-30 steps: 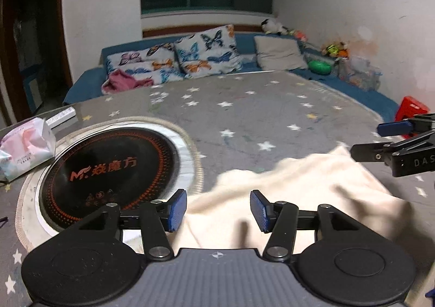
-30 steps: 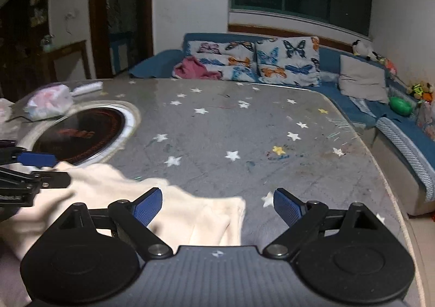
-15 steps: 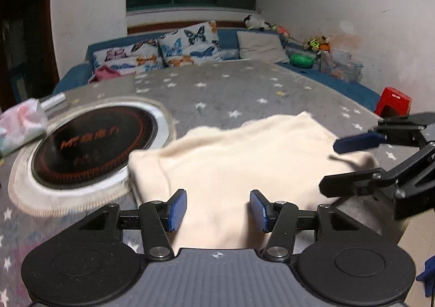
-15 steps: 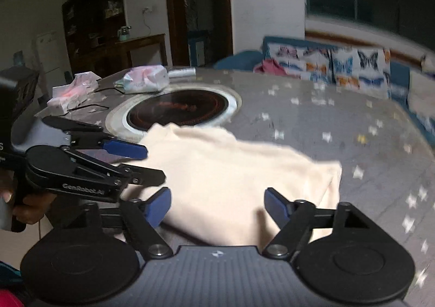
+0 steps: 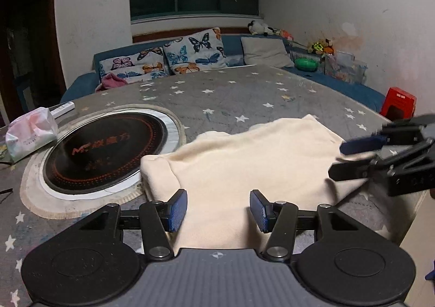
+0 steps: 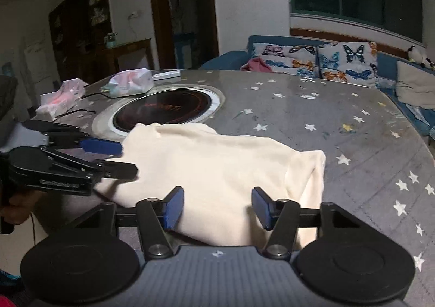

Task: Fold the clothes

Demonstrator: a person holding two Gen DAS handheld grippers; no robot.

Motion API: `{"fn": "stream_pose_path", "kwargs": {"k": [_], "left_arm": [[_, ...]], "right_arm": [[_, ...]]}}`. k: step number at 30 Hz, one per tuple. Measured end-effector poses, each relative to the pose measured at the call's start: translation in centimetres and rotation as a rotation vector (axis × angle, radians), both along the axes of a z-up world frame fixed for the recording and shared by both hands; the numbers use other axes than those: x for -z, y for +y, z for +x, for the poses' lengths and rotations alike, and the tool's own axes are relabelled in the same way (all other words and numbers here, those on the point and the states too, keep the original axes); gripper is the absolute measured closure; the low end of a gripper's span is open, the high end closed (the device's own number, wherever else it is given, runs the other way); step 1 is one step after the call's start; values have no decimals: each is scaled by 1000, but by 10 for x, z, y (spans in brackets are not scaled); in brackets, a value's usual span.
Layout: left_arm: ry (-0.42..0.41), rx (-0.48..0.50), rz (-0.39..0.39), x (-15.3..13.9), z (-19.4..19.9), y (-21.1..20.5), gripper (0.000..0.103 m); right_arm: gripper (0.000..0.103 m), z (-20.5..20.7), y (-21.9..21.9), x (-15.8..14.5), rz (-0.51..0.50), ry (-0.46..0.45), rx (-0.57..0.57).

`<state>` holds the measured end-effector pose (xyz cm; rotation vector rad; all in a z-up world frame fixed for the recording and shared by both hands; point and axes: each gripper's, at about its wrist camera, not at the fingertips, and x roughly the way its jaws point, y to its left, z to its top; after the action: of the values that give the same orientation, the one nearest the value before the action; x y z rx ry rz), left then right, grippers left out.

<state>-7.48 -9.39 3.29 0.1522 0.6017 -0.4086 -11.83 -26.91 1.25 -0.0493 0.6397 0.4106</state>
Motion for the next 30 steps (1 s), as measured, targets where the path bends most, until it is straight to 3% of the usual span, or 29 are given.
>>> {"fn": "stream_pose_path", "kwargs": {"k": [4,8,16,21,25,27,30], "left_arm": [[13,-11,17,6,1,2,48],[9,-18,16,5,0,4,48],[9,-25,18,5,2,5,48],[21,-37,21,6,5,6,48],[27,-40,23,8,6,7,48],[31,-41,21,9,7,8,47],[35,-42,21,8,8,9,47]], "right_arm": [[57,2,1,8,-26,14,2],[68,2,-2,-1,-30,-6,19],[70,9,-6,0,-49,10,29],[70,33,-13,-8,-47,-12,65],[72,60,-24,1,-33,30,110],[79,70,-30,8,-34,54,130],[81,75,-38,11,-25,57,150]]}}
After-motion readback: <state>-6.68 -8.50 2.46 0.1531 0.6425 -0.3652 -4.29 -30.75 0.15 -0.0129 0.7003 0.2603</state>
